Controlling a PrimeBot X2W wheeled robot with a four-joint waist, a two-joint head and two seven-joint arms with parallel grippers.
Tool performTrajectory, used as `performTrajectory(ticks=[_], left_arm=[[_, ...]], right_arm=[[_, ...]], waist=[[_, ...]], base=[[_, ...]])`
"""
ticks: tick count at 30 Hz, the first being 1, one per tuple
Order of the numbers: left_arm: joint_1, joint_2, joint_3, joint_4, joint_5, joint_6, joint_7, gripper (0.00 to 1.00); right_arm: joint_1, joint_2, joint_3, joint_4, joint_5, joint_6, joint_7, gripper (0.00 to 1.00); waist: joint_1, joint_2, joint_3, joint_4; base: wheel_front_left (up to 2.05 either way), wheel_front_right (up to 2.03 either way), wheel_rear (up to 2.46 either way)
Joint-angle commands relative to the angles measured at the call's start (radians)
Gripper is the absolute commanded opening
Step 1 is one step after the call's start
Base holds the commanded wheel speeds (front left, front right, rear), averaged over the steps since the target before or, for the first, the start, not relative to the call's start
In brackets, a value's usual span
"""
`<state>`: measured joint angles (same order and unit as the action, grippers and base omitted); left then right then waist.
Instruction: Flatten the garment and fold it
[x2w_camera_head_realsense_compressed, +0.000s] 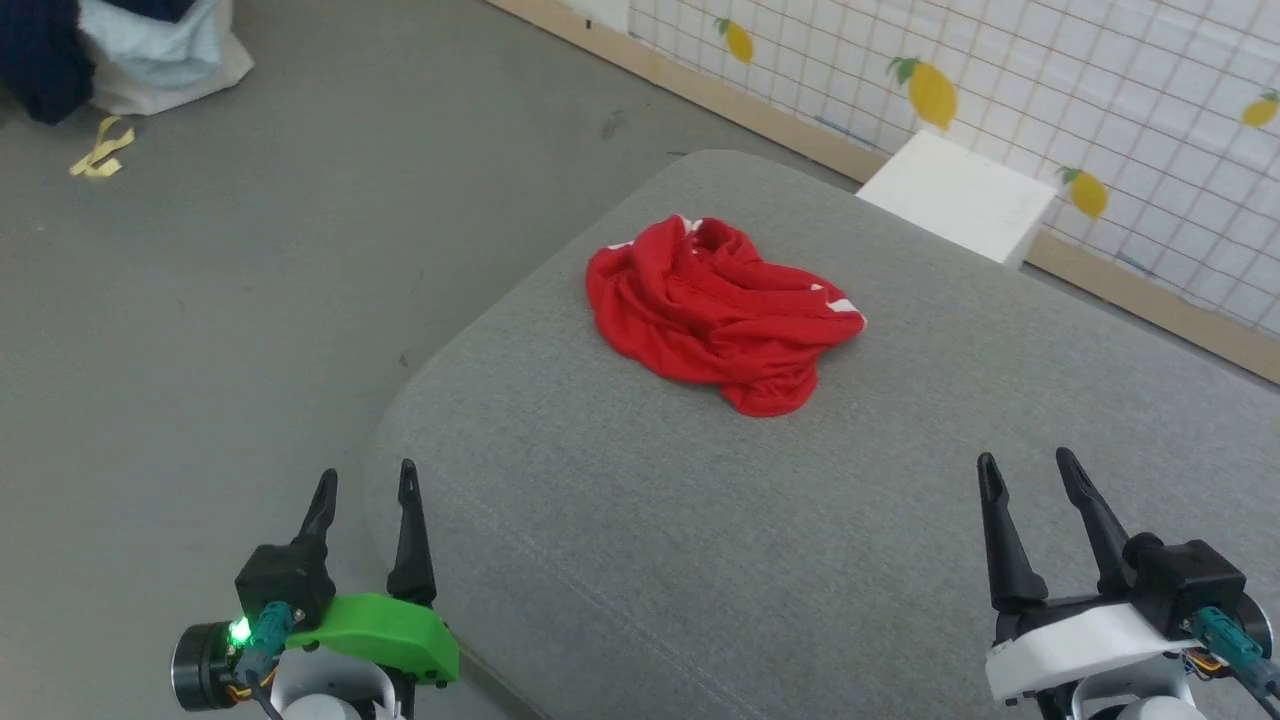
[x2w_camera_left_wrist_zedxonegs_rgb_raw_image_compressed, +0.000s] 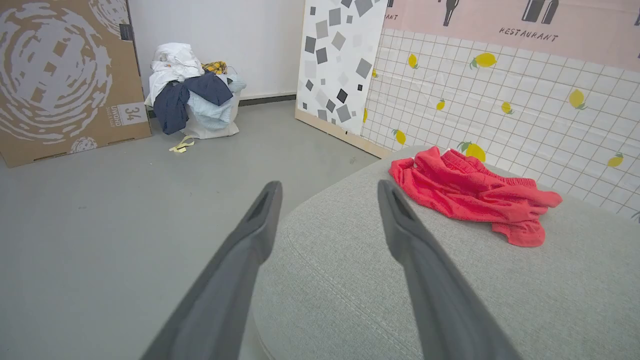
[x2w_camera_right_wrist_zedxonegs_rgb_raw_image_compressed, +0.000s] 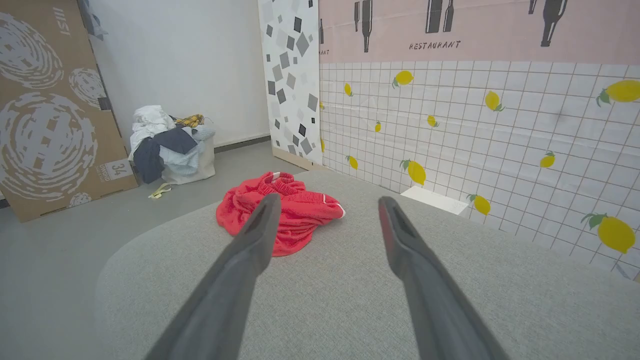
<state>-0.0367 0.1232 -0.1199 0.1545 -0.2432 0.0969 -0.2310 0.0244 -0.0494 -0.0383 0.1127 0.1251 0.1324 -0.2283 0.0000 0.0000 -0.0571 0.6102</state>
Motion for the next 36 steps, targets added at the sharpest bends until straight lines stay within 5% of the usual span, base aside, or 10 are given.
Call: performTrajectory(ticks=[1, 14, 24, 36], left_arm=[[-0.001, 0.004, -0.003, 0.005, -0.016, 0.006, -0.01, 1.0], [-0.087, 0.007, -0.01, 0.04, -0.069, -0.011, -0.02, 1.0], [-0.403, 0.024, 0.038, 0.137, -0.184, -0.076, 0.094, 1.0], [-0.729, 0.203, 0.144, 0.29, -0.292, -0.075, 0.408, 1.0]], right_arm=[[-0.01, -0.001, -0.003, 0.004, 0.009, -0.002, -0.012, 1.0], [-0.036, -0.001, -0.017, -0.001, 0.0, -0.002, -0.033, 1.0], [-0.115, -0.001, 0.005, -0.054, -0.062, -0.002, -0.029, 1.0], [-0.234, -0.001, 0.035, -0.103, -0.042, -0.002, -0.029, 1.0]], waist=[[0.0, 0.0, 0.005, 0.022], [0.0, 0.0, 0.074, 0.006], [0.0, 0.0, 0.285, -0.197], [0.0, 0.0, 0.515, -0.489]], base=[[0.0, 0.0, 0.0], [0.0, 0.0, 0.0], [0.0, 0.0, 0.0], [0.0, 0.0, 0.0]])
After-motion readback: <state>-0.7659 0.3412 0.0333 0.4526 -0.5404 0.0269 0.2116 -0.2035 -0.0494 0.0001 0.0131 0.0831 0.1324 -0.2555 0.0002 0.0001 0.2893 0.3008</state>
